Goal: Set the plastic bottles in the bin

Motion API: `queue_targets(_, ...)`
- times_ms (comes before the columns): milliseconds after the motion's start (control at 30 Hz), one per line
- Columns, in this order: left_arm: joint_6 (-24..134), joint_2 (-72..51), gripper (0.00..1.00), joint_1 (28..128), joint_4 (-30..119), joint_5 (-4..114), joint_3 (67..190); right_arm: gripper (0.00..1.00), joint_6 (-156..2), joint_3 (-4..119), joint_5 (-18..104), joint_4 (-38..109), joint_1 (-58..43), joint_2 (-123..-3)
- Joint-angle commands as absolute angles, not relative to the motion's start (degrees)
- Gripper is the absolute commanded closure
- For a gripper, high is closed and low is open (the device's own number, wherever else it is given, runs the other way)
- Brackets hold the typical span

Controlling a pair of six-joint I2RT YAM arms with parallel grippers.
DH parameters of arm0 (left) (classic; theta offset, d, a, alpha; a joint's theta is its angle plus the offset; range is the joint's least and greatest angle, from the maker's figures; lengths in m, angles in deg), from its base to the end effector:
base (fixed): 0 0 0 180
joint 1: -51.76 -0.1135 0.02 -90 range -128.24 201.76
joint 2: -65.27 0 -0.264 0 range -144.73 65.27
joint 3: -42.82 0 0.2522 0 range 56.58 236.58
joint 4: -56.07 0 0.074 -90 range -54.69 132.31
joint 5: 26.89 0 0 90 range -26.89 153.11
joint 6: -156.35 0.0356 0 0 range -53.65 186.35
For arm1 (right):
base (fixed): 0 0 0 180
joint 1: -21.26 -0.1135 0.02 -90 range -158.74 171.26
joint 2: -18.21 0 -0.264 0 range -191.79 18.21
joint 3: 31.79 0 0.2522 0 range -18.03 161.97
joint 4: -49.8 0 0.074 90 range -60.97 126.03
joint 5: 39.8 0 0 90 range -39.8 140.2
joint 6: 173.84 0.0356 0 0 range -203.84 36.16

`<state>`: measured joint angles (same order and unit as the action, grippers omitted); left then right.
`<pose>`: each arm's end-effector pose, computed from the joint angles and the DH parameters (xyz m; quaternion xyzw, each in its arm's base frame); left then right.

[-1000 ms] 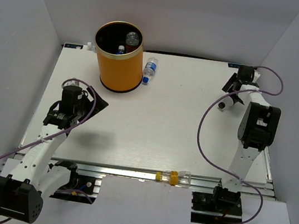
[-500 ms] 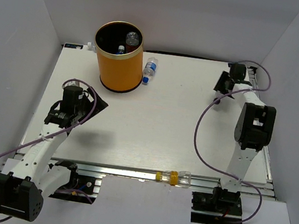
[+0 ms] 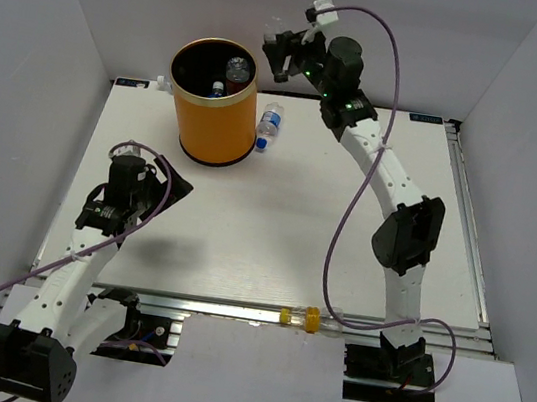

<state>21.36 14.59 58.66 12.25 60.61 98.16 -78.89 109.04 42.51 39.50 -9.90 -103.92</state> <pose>0.1875 -0.0243 0.2690 -0.2858 0.8566 -0.2055 0.3773 0.4317 0.2666 0.4339 -0.1973 0.6235 0.2757 0.7045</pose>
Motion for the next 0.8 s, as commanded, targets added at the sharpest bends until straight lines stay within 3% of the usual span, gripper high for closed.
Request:
queue_targets(0,22.4,15.9,0.02,58.9,11.2,61.4,99.6,0.50,-84.7,111.7,45.1,53.3,-12.6,-108.4)
queue_targets(133,22.6,16.5,0.02,58.9,11.5,61.4,100.2,0.45,-91.0,120.4,47.8,55.3,-17.4,-114.9)
queue_targets(367,23.3,15.7,0.02,58.9,11.5,59.7,100.3,0.49,-84.9,124.1,50.0,75.1,-19.4,-124.2)
queue_targets(567,23.4,16.7,0.02,58.9,11.4,60.4,99.0,0.40,-85.8,124.4,53.1,82.4,-20.2,-126.5)
queue_targets(600,23.5,16.5,0.02,58.9,11.5,60.4,98.7,0.36,-86.0,124.4,53.1,81.9,-20.2,-126.7)
queue_targets(633,23.5,16.3,0.02,58.9,11.7,60.2,98.7,0.22,-86.0,124.3,52.9,81.3,-20.2,-126.9)
queue_targets(667,23.4,16.1,0.02,58.8,11.8,60.0,98.8,0.15,-85.9,124.0,52.6,80.1,-20.2,-127.2)
queue_targets(767,23.7,15.5,0.02,58.9,11.6,59.5,99.2,0.11,-85.2,121.9,52.0,79.6,-20.2,-126.0)
